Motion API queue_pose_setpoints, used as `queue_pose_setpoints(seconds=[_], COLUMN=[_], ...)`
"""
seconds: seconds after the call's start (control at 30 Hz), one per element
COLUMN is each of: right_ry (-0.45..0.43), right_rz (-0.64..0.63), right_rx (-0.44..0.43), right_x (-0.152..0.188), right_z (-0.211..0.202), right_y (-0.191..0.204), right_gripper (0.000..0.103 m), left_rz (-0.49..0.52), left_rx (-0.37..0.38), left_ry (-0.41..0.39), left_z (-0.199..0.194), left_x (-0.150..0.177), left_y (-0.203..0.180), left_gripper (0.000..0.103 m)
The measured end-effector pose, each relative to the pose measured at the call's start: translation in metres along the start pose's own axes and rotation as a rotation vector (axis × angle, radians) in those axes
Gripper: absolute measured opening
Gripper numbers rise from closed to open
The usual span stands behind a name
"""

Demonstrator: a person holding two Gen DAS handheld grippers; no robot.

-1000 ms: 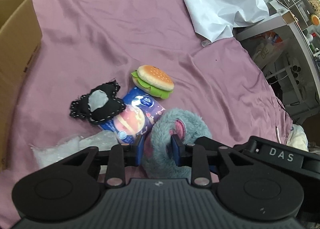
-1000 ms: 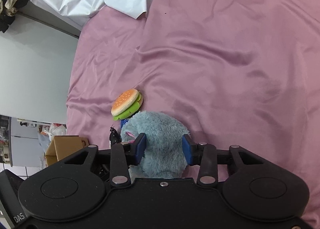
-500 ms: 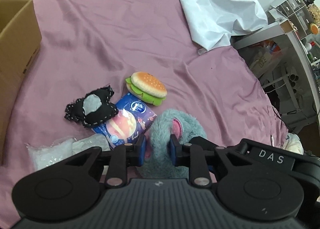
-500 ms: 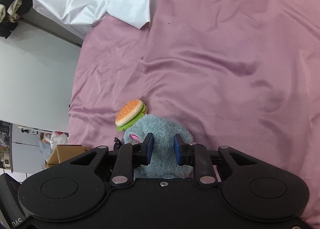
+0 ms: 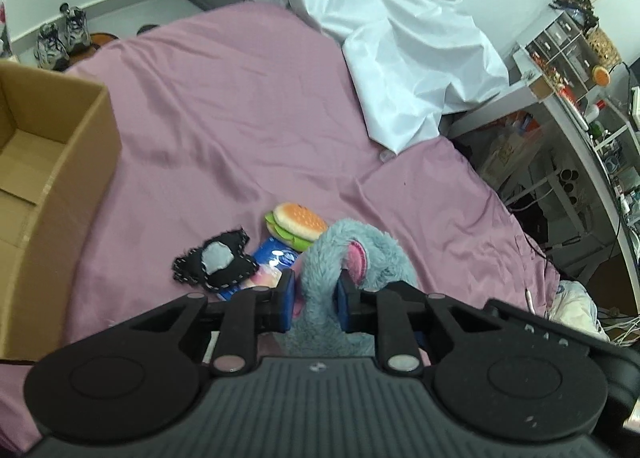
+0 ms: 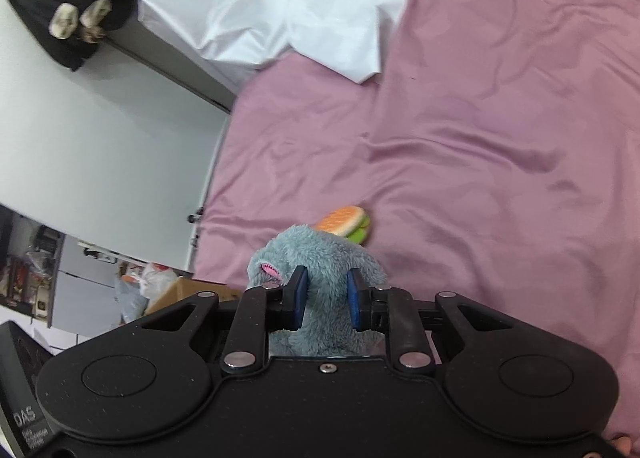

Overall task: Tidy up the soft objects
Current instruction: 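Lift the grey-blue plush with the left gripper and carry it over the box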

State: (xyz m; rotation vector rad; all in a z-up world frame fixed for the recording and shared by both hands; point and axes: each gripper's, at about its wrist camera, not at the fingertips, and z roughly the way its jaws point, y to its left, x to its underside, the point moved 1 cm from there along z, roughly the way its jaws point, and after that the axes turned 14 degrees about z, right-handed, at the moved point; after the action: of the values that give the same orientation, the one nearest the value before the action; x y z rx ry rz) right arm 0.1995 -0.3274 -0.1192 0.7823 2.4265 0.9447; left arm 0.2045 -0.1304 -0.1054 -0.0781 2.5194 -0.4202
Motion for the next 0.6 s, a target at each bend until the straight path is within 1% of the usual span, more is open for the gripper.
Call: queue_pose_setpoints(seconds=[0.23,0.37,0.6], right_ry=[-0.018,-0.036,-0.029], right_rz=[-0.014,-0.049,-0.086], right_rx=[-0.061,-0.088,-0.143], right_x=[0.010,0.018,0.030], right_z=[-0.016,-0.025,-0.033], right_y=[0.008,0.016,0.027], right_gripper=[0.019,0.019,0.016], left_rz=[0.026,0.036,0.032], left_rx=[-0.006,-0.012,-0.030], left_ry=[-0.039,-0.065,-0.104], left_z=[-0.026,-0.040,-0.063], left_x=[0.000,0.002,0.005], left_y=[-0.002,-0.001,0.007], left_gripper=[0.019,0.019,0.017])
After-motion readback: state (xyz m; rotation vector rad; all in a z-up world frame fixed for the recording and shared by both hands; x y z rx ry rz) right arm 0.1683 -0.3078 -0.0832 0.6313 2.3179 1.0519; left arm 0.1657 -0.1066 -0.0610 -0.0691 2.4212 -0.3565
